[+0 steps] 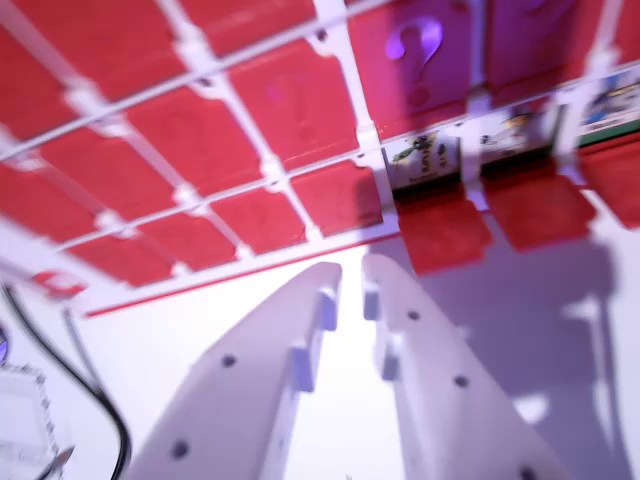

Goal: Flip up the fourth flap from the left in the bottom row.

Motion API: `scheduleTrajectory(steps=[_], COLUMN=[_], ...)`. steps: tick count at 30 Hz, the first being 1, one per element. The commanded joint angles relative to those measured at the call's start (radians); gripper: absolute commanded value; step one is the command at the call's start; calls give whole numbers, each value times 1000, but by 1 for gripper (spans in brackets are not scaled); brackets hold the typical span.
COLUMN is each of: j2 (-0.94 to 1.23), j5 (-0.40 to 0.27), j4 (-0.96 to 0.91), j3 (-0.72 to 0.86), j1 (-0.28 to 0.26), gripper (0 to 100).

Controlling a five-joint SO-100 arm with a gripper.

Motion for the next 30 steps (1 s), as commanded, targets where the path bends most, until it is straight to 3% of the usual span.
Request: scheduleTrajectory(steps=[1,14,30], j2=[278,704,1147], j5=[-21,-77,-239], j4=[-2,-2,-95], j3=[57,449,807], j1=[-8,2,-12], gripper=[2,2,2])
